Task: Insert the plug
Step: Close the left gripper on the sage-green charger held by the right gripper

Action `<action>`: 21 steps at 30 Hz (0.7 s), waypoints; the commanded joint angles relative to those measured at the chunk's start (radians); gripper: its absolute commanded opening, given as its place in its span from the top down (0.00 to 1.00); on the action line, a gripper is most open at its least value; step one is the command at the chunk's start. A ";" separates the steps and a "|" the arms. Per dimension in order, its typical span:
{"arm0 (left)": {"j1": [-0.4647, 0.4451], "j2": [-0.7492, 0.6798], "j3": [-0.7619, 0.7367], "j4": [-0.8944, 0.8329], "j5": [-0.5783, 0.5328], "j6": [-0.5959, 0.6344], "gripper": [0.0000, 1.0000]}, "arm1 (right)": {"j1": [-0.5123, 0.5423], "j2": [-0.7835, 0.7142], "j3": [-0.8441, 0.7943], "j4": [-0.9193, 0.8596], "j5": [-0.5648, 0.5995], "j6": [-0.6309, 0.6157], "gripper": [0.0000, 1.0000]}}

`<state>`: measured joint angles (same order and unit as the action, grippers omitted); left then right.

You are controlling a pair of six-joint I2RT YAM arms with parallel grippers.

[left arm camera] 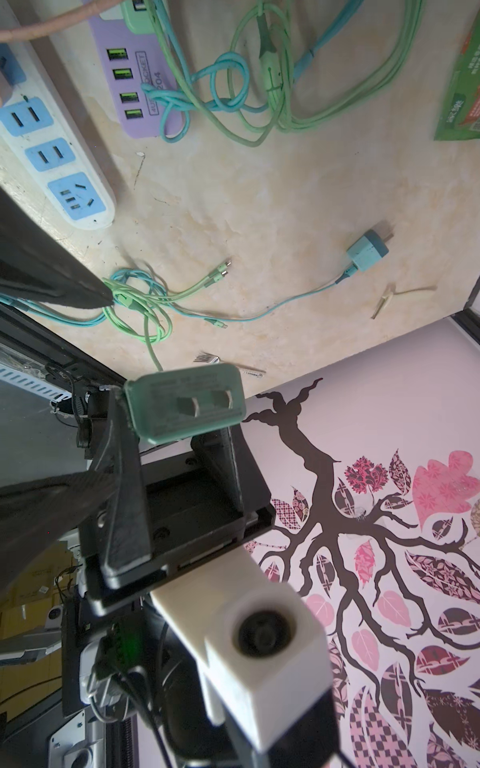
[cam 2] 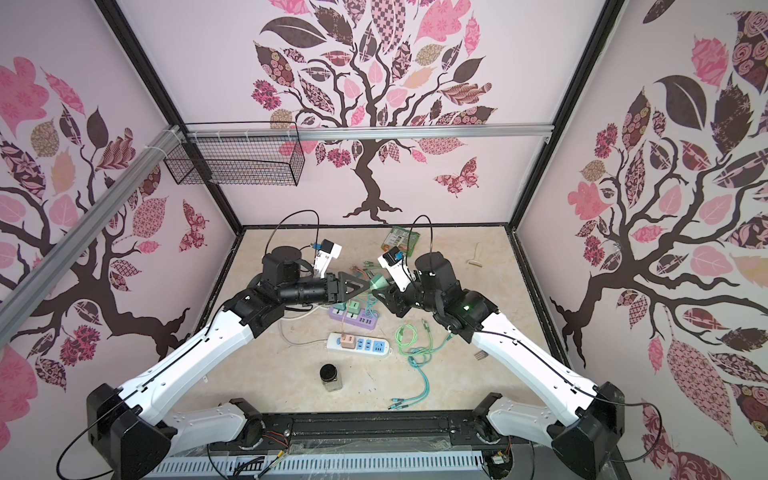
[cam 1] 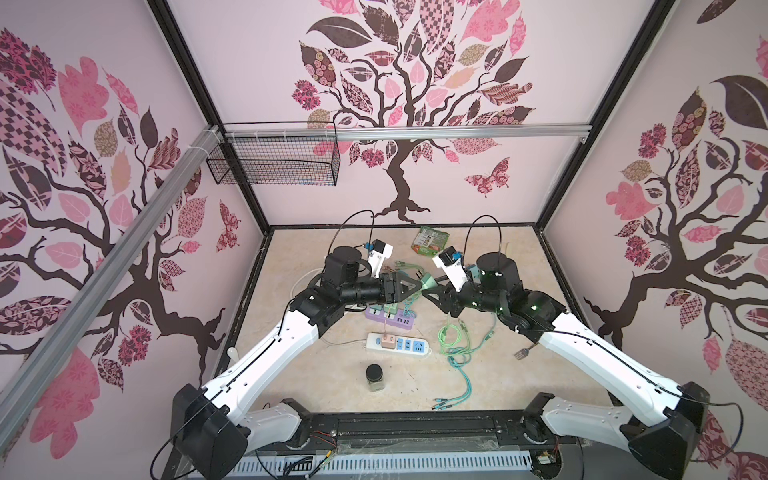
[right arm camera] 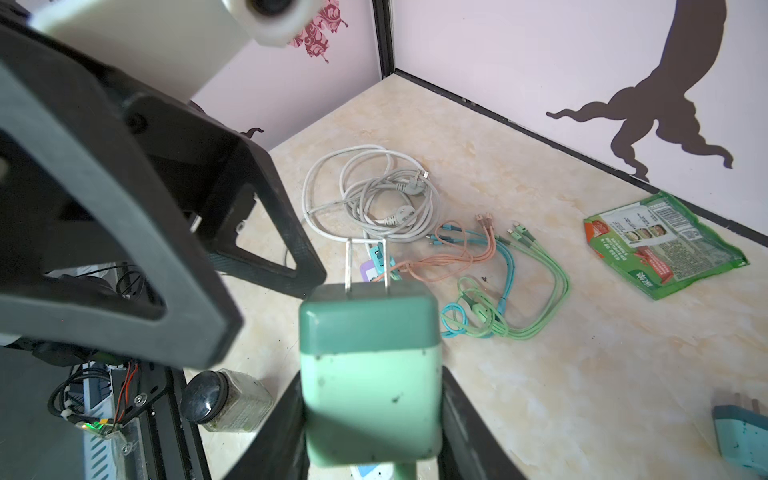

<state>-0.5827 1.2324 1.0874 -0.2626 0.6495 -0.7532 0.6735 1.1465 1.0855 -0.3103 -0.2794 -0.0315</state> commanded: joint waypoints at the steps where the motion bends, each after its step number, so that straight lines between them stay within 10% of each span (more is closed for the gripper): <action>1: -0.008 0.007 0.051 0.032 0.010 0.000 0.34 | 0.011 -0.033 0.017 0.009 -0.020 -0.021 0.76; 21: -0.014 0.046 0.058 0.057 0.058 -0.034 0.50 | 0.046 0.003 0.071 -0.032 0.022 -0.107 0.76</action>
<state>-0.5911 1.2724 1.1091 -0.2276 0.6876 -0.7853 0.7124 1.1446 1.0969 -0.3328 -0.2737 -0.1116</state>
